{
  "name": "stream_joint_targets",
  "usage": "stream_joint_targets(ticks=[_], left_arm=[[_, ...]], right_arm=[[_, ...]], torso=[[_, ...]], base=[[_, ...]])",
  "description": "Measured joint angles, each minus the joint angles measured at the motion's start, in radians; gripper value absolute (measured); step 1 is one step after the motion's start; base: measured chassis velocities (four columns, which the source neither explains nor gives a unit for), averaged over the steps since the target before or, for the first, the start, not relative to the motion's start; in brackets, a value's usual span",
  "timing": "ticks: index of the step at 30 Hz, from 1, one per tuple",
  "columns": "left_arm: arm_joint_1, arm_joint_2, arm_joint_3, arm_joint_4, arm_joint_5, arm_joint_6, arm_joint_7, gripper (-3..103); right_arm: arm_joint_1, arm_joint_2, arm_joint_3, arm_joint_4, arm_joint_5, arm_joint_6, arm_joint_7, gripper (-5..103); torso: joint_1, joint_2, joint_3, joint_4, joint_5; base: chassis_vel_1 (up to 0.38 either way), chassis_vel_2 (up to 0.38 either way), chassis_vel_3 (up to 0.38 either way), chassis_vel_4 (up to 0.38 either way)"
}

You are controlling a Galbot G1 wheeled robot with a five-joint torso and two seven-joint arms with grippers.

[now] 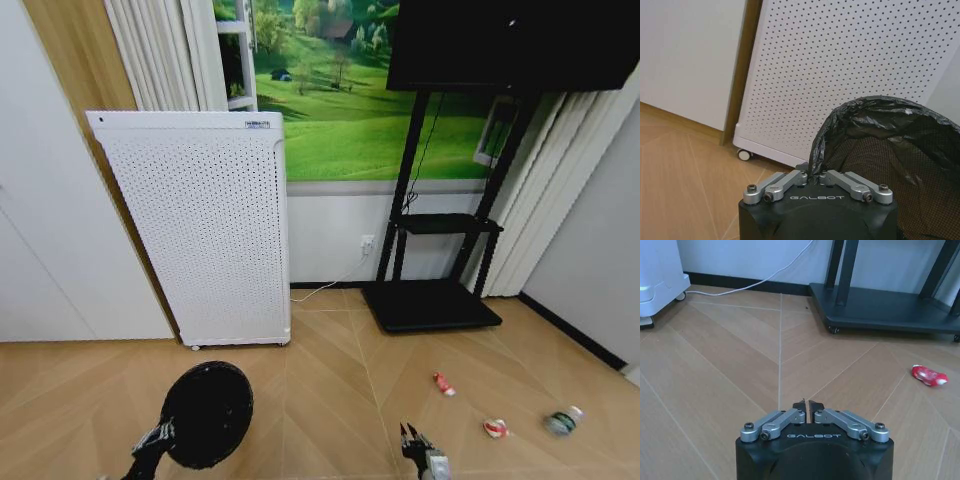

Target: Pick up the trash bin and place the garbage on the floor into it.

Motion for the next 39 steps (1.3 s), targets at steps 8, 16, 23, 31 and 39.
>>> stream_joint_targets(ticks=[8,16,23,31,39], left_arm=[[0.010,-0.003,-0.011,0.004,-0.008,-0.004,0.005,3],[0.029,-0.019,-0.027,0.015,-0.014,-0.021,0.012,3],[0.029,-0.034,-0.024,0.009,-0.009,-0.024,0.011,3],[0.033,-0.043,-0.022,0.011,-0.003,-0.025,0.009,3],[0.032,-0.051,-0.018,0.016,-0.021,-0.021,0.004,3]], right_arm=[[-0.006,0.008,0.013,-0.016,-0.008,0.015,0.010,26],[-0.005,0.019,0.014,-0.037,-0.012,0.025,0.011,59],[0.004,0.022,0.021,-0.056,-0.032,0.096,-0.005,86],[-0.008,0.030,0.022,-0.056,-0.042,0.115,-0.035,100],[-0.008,0.027,0.022,-0.062,-0.053,0.124,-0.035,100]], torso=[[0.000,0.000,0.000,0.0001,0.0002],[0.000,0.000,0.000,0.0002,0.0002],[0.000,0.000,0.000,0.0002,0.0001],[0.000,0.000,0.000,0.0001,0.0001],[0.000,0.000,0.000,0.0001,0.0000]], base=[[0.000,0.000,0.000,0.000],[0.000,0.000,0.000,0.000],[0.000,0.000,0.000,0.000],[-0.007,-0.004,0.003,0.005],[-0.102,-0.099,0.091,0.104]])
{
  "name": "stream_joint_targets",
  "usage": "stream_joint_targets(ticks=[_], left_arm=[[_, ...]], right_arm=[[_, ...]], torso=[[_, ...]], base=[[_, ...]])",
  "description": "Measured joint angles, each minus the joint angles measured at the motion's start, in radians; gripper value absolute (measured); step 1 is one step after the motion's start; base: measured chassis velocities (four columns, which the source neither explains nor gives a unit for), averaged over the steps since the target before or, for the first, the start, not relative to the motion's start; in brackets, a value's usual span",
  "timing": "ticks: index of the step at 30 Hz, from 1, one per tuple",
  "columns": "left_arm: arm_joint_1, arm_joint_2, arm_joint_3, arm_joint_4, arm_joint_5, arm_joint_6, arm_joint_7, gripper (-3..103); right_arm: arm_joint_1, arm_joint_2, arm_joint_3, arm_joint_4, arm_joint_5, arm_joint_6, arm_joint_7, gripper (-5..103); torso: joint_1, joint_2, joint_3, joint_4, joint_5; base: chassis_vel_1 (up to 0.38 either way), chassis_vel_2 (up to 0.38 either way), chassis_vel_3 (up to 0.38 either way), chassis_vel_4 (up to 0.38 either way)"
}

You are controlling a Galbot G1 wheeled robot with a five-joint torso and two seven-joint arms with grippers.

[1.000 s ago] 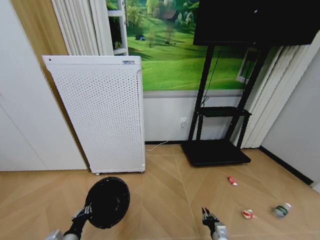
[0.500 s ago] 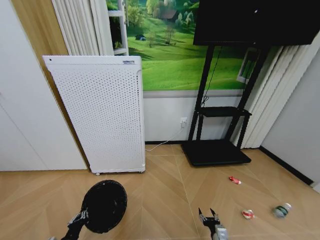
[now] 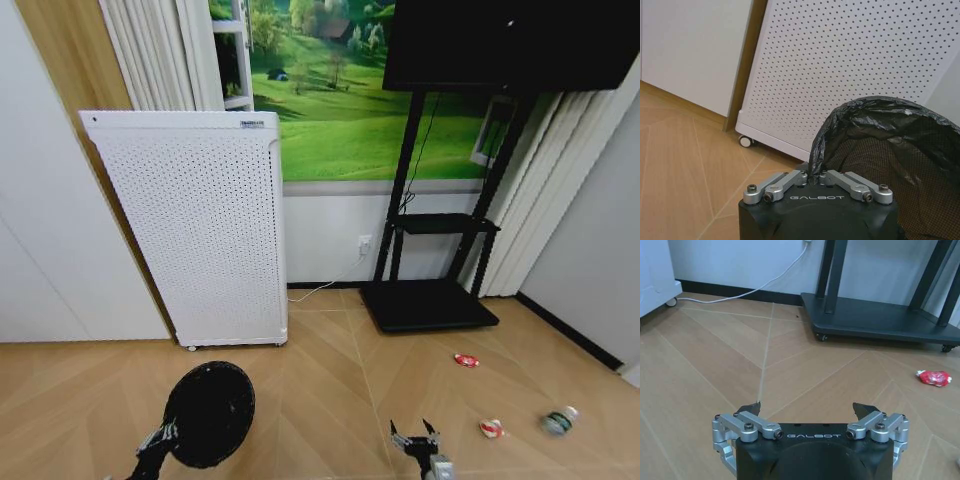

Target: Pick up the trash bin and place the garbage on the floor into it.

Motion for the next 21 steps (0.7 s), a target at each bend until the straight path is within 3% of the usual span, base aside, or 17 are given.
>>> stream_joint_targets(ticks=[13,21], left_arm=[[0.000,-0.001,-0.001,0.004,-0.007,0.003,-0.001,3],[-0.001,0.000,0.003,-0.004,-0.073,0.036,-0.019,3]], right_arm=[[0.009,-0.001,-0.001,-0.014,0.000,0.007,0.004,100],[0.018,-0.003,-0.001,-0.023,-0.002,0.014,0.010,100]], torso=[[0.000,0.000,0.000,0.0000,0.0000],[0.000,0.000,0.000,-0.0001,0.0004]], base=[[-0.237,-0.231,0.233,0.245],[-0.244,-0.252,0.243,0.246]])
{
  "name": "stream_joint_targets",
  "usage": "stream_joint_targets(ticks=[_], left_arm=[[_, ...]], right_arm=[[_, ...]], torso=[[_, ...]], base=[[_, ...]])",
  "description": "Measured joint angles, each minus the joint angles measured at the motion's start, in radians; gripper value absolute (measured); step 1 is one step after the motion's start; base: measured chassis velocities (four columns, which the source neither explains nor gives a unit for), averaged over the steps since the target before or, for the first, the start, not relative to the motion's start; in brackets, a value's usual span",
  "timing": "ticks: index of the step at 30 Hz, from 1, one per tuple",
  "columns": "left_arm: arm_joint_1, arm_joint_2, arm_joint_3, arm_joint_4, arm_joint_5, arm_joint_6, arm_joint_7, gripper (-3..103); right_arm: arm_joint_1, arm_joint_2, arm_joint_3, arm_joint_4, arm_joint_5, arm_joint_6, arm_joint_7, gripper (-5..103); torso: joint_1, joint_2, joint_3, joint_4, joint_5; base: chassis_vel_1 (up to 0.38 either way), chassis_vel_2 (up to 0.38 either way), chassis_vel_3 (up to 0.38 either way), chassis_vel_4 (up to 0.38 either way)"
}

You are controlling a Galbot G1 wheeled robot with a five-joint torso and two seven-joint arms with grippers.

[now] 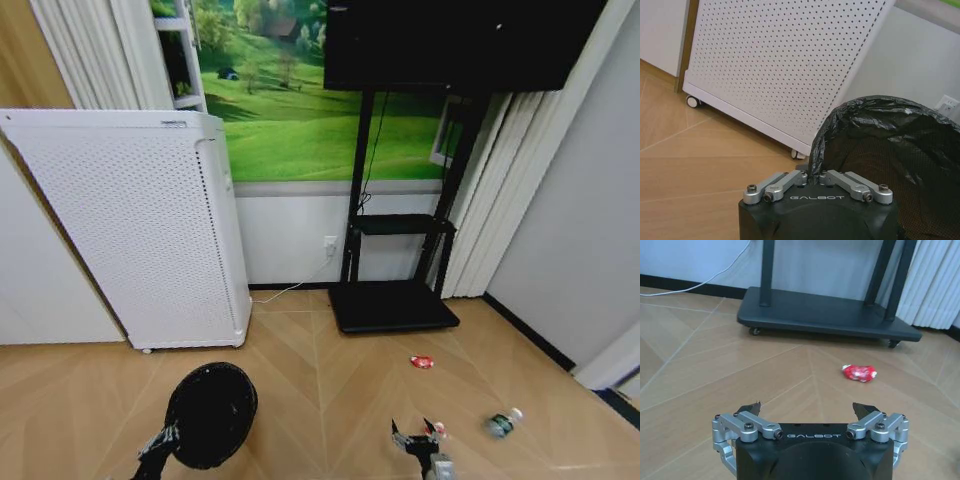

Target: Pick up the trash bin and place the garbage on the floor into it.

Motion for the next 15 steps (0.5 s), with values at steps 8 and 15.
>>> stream_joint_targets(ticks=[8,15], left_arm=[[-0.004,0.003,-0.017,-0.002,-0.035,0.013,-0.008,3],[-0.025,0.039,-0.081,-0.029,-0.269,0.115,-0.099,3]], right_arm=[[0.006,0.004,-0.006,-0.018,-0.027,0.025,0.000,100],[0.045,0.000,-0.009,-0.069,-0.029,0.013,0.006,100]], torso=[[0.000,0.000,0.000,0.0002,-0.0009],[0.000,0.000,0.000,0.0002,0.0001]], base=[[0.020,0.008,-0.015,-0.010],[0.032,0.037,-0.034,-0.042]])
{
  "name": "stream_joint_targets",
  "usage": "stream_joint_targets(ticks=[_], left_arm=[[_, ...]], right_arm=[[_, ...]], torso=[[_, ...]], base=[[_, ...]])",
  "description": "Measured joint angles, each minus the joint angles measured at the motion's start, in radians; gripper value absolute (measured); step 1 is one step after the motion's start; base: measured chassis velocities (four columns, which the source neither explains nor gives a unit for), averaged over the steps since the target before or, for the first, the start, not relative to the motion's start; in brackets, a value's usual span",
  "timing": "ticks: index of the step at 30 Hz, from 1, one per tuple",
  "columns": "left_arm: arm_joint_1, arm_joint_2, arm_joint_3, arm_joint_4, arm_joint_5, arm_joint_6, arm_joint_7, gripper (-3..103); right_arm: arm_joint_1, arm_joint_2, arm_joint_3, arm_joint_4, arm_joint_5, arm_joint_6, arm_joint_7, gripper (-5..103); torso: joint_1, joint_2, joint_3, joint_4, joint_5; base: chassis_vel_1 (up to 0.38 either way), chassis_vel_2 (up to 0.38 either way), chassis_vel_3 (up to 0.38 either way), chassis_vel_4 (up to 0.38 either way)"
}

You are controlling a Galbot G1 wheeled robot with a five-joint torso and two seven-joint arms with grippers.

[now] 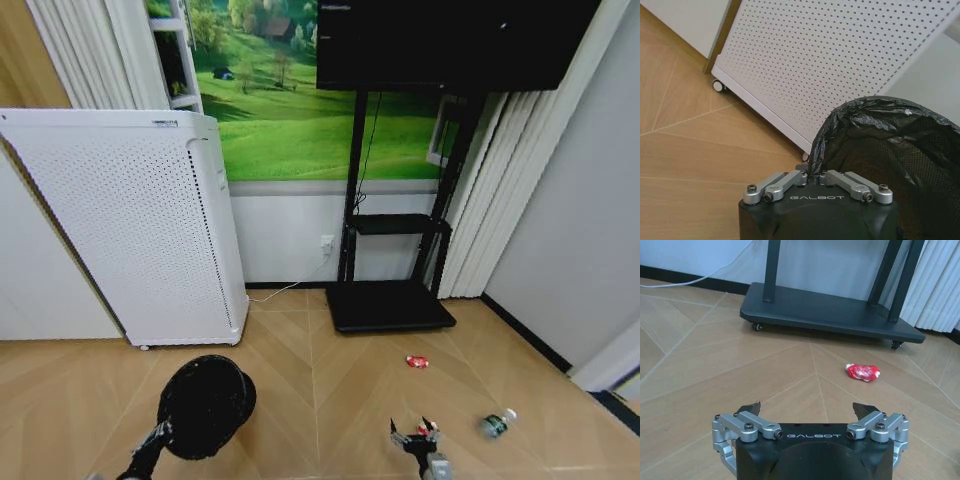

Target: Pick up the trash bin and place the garbage on the floor into it.

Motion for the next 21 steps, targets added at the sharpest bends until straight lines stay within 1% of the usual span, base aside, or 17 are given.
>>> stream_joint_targets(ticks=[1,4,5,7,8,10,13,15,21], left_arm=[[0.000,0.000,0.000,0.000,0.000,0.000,0.000,3],[-0.013,0.021,-0.019,0.020,-0.043,0.065,-0.065,3],[-0.013,0.021,-0.019,0.020,-0.043,0.065,-0.065,3],[-0.028,0.022,-0.015,0.035,-0.048,0.084,-0.110,3],[-0.028,0.022,-0.015,0.035,-0.048,0.084,-0.110,3],[-0.038,0.021,-0.009,0.044,-0.042,0.090,-0.136,3],[-0.042,0.018,-0.002,0.048,-0.023,0.098,-0.149,3],[-0.032,0.011,0.008,0.046,0.021,0.111,-0.147,3],[-0.027,0.010,0.001,0.047,0.027,0.112,-0.131,3]], right_arm=[[0.000,0.000,0.000,0.000,0.000,0.000,0.000,100],[-0.003,-0.016,0.011,-0.009,0.016,0.000,0.000,100],[-0.003,-0.016,0.011,-0.009,0.016,0.000,0.000,100],[-0.010,-0.020,0.016,-0.007,0.019,0.000,-0.009,100],[-0.010,-0.020,0.016,-0.007,0.019,0.000,-0.009,100],[-0.012,-0.021,0.018,-0.005,0.019,0.000,-0.014,100],[-0.013,-0.022,0.019,-0.003,0.020,0.001,-0.016,100],[-0.011,-0.023,0.017,-0.002,0.020,0.002,-0.019,100],[-0.002,-0.024,0.009,-0.008,0.019,0.002,-0.019,100]], torso=[[0.000,0.000,0.000,0.0000,0.0000],[0.000,0.000,0.000,0.0001,-0.0003],[0.000,0.000,0.000,0.0001,-0.0003],[0.000,0.000,0.000,0.0001,-0.0004],[0.000,0.000,0.000,0.0001,-0.0004],[0.000,0.000,0.000,-0.0001,-0.0005],[0.000,0.000,0.000,-0.0001,-0.0006],[0.000,0.000,0.000,0.0000,-0.0005],[0.000,0.000,0.000,0.0000,-0.0003]], base=[[0.000,0.000,0.000,0.000],[0.000,0.000,0.000,0.000],[0.000,0.000,0.000,0.000],[0.000,0.000,0.000,0.000],[0.000,0.000,0.000,0.000],[0.000,0.000,0.000,0.000],[0.000,0.000,0.000,0.000],[-0.047,-0.070,0.044,0.031],[-0.116,-0.123,0.114,0.112]])
